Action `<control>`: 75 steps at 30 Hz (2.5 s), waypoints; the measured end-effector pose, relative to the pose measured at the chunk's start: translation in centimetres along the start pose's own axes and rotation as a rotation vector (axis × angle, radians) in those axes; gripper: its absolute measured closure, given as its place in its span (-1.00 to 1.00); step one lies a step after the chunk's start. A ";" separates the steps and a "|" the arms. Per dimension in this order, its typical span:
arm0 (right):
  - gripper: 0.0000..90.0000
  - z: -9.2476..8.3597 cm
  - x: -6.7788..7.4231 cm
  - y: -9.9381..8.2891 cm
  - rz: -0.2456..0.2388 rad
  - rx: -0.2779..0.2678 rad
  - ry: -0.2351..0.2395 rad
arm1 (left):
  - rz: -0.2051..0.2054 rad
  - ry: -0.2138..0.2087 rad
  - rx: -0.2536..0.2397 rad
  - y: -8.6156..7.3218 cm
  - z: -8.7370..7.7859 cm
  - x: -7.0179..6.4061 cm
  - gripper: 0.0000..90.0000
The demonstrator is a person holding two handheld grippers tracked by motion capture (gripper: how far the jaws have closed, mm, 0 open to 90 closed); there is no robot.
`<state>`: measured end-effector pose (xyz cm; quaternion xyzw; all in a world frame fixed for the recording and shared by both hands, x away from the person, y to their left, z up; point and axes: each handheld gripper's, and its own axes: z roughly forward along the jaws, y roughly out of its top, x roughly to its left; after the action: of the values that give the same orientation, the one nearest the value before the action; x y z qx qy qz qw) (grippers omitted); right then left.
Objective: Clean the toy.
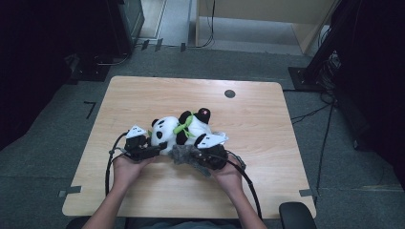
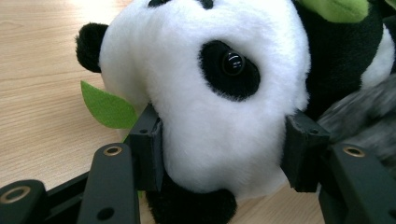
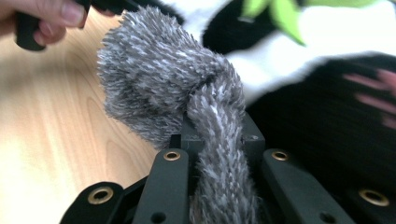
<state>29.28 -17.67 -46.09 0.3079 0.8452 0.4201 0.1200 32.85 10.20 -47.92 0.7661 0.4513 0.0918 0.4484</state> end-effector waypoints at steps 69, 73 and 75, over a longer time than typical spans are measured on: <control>0.72 -5.4 -18.3 -3.4 0.314 -0.039 -0.205 | 0.068 -0.005 -0.037 -0.4 0.0 0.3 -0.09; 0.72 -5.1 -19.5 -4.5 0.332 -0.025 -0.252 | 0.067 -0.006 -0.040 -0.4 0.1 0.4 -0.09; 0.71 -4.8 -20.2 -5.2 0.347 -0.008 -0.274 | 0.067 -0.007 -0.040 -0.4 0.1 0.4 -0.09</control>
<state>40.65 -35.65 -48.38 0.5022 0.7539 0.3919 0.1608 32.84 10.54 -48.39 0.7720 0.4220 0.1133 0.4617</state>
